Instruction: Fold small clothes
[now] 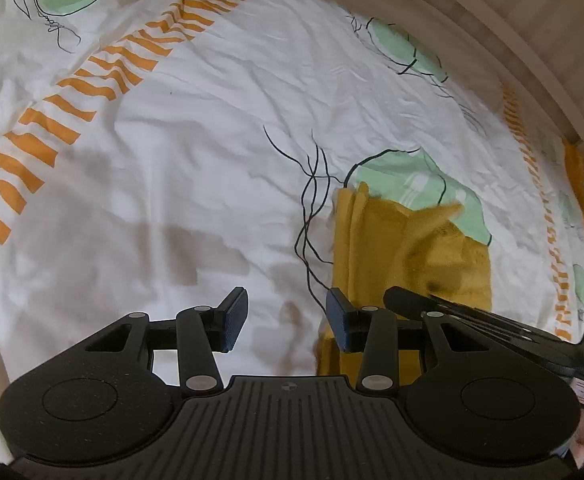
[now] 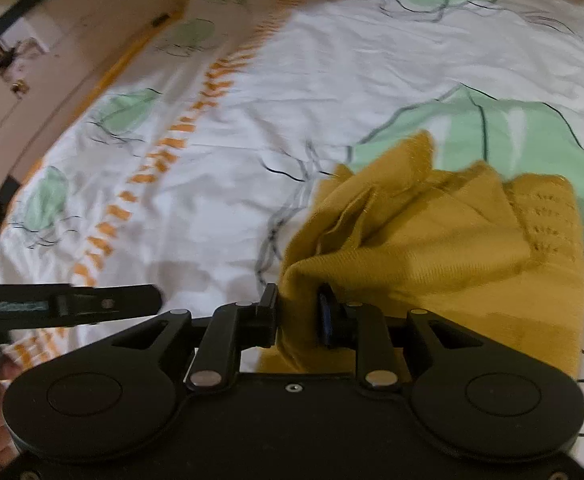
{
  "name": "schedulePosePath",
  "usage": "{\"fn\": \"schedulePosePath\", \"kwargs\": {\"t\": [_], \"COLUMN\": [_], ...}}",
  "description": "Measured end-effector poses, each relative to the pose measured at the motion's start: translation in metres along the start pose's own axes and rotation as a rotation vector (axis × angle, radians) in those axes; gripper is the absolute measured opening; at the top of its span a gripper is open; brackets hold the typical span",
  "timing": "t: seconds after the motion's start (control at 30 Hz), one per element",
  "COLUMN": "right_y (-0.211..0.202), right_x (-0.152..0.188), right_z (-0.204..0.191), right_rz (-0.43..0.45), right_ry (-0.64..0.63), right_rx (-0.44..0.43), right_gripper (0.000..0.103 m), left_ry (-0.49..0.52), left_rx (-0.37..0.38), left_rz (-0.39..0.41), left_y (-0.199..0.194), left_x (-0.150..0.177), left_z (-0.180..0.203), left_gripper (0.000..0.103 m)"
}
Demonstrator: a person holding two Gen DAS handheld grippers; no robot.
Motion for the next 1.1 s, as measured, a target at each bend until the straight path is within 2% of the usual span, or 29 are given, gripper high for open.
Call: {"fn": "schedulePosePath", "kwargs": {"t": [0.13,0.27,0.4,0.47,0.5,0.83,0.9,1.03,1.1], "right_y": [-0.016,-0.029,-0.039,-0.040,-0.040,-0.053,-0.058,-0.068,-0.072], "right_x": [-0.009,-0.016,-0.015,-0.011,-0.009,0.032,0.041,0.053,0.057], "right_z": [-0.006,-0.007,-0.002,0.003,0.006,0.006,0.004,0.003,0.002], "right_rz": [0.047,0.085,0.103,0.096,0.092,0.066,0.070,0.090,0.109], "right_ry": [0.024,0.021,-0.024,-0.047,-0.049,-0.141,-0.179,-0.250,-0.290], "right_rx": [-0.078,-0.086,-0.041,-0.008,0.003,0.010,0.029,0.064,0.097], "right_gripper": [0.033,0.033,0.035,0.047,0.048,0.049,0.056,0.059,0.071], "left_ry": [0.006,0.016,0.030,0.039,0.043,0.076,0.084,0.098,0.105], "left_rx": [0.001,0.002,0.000,-0.001,0.001,-0.003,-0.010,-0.022,-0.025], "left_rz": [-0.003,-0.010,-0.017,-0.020,-0.021,-0.035,-0.034,-0.032,-0.033], "left_y": [0.001,0.001,0.002,0.003,0.004,0.008,0.008,0.009,0.010], "left_x": [0.001,0.003,0.005,0.006,0.006,0.011,0.011,0.012,0.013], "left_z": [0.001,0.002,0.005,0.007,0.008,0.014,0.014,0.016,0.017], "left_gripper": [0.041,0.041,0.041,0.041,0.041,0.041,0.041,0.041,0.041]}}
Point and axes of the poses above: each gripper's, at about its wrist camera, not at the fingertips, and y roughly the way its jaws point, z to its right, x to its underside, the point moved 3 cm from there along y, roughly the way its jaws point, and after that the axes turned 15 degrees about z, right-handed, at the moved point
